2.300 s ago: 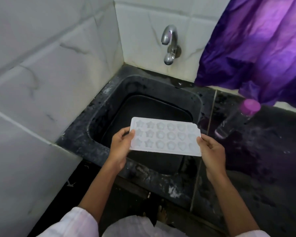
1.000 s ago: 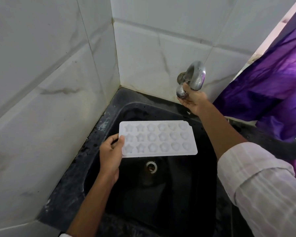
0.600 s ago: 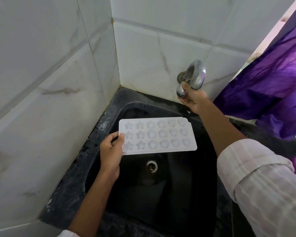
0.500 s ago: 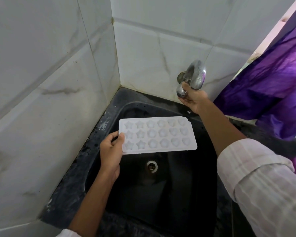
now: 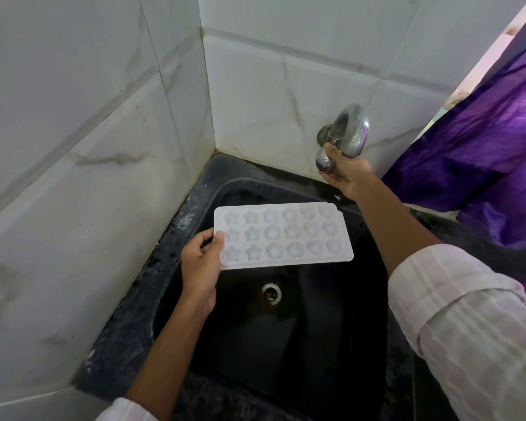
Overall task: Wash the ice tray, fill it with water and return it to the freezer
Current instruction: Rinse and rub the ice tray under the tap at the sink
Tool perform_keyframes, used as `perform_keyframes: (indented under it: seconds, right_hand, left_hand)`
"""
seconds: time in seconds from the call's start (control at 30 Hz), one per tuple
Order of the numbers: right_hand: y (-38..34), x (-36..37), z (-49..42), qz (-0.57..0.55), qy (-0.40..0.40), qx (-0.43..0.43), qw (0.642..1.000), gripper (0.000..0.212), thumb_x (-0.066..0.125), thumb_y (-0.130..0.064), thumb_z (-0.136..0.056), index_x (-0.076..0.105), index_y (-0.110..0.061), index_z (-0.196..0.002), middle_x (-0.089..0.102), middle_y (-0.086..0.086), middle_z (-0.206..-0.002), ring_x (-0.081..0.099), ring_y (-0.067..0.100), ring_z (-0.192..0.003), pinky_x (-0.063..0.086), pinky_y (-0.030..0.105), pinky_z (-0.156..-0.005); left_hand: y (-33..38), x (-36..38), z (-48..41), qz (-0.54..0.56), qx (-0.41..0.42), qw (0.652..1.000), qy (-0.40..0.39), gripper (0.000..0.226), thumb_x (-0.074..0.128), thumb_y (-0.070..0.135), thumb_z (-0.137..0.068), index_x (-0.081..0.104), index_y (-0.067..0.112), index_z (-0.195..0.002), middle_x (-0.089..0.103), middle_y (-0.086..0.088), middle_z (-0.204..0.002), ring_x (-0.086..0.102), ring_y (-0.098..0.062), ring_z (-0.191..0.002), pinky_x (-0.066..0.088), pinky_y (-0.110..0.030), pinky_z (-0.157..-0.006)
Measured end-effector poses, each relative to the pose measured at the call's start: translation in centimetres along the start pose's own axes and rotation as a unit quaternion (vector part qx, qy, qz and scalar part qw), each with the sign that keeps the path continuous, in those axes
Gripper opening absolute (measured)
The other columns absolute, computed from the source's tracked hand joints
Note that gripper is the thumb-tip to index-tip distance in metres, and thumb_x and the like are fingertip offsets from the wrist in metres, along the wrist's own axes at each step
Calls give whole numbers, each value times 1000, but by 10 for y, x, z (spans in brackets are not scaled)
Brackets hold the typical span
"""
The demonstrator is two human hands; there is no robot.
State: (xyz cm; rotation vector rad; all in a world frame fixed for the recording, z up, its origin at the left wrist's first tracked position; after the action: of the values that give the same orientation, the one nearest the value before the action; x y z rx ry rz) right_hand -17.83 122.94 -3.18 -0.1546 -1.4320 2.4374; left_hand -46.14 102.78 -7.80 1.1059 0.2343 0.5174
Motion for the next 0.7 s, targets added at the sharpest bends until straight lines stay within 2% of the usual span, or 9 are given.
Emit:
perform_keyframes:
  seconds: [0.23, 0.43, 0.53, 0.6, 0.7]
  right_hand:
    - [1, -2, -10, 36, 17, -21, 999, 39, 81, -22, -81, 62, -6, -111, 70, 10, -106, 72, 21, -92, 62, 37, -79]
    - [4, -9, -9, 72, 24, -43, 996, 18, 72, -17, -89, 63, -7, -100, 71, 10, -103, 74, 19, -86, 62, 35, -79]
    - [10, -11, 10, 79, 6, -47, 996, 30, 69, -33, -91, 64, -4, -98, 68, 5, -92, 69, 13, -79, 61, 29, -73]
    - [20, -13, 29, 126, -8, -40, 991, 38, 65, -48, -90, 66, -10, -90, 69, 3, -83, 67, 13, -77, 61, 30, -74]
    - [52, -18, 57, 187, -87, 20, 978, 44, 56, -50, -95, 70, -10, -104, 76, 5, -100, 72, 20, -92, 56, 35, -81]
  left_hand:
    - [-1, -1, -1, 4, -1, 1000, 0, 12, 61, 23, -99, 67, 21, -108, 75, -2, -103, 73, -20, -97, 60, -44, -85]
    - [1, -2, -2, 3, 3, 1000, 8, 12, 60, 22, -100, 67, 20, -109, 74, 0, -101, 72, -18, -95, 61, -39, -81]
    - [3, -3, -4, -2, 14, 1000, 21, 9, 59, 21, -100, 67, 20, -104, 74, 0, -99, 72, -17, -92, 60, -36, -78]
    - [2, -4, -8, -4, 17, 999, 34, 10, 59, 20, -100, 67, 17, -105, 74, -1, -100, 72, -17, -91, 60, -35, -78]
    - [-3, -6, -11, -11, 15, 999, 49, 14, 59, 20, -100, 69, 14, -108, 74, -3, -101, 71, -19, -93, 60, -38, -80]
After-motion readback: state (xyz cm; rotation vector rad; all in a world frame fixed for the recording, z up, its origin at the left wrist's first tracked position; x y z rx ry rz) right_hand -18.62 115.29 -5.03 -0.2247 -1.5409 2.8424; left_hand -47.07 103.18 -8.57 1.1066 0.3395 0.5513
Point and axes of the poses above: each hand's wrist, its own z-axis away from the middle knuckle, its own x-axis out of the palm, y = z × x, the point moved 6 cm from there along -z, towards the middle knuckle
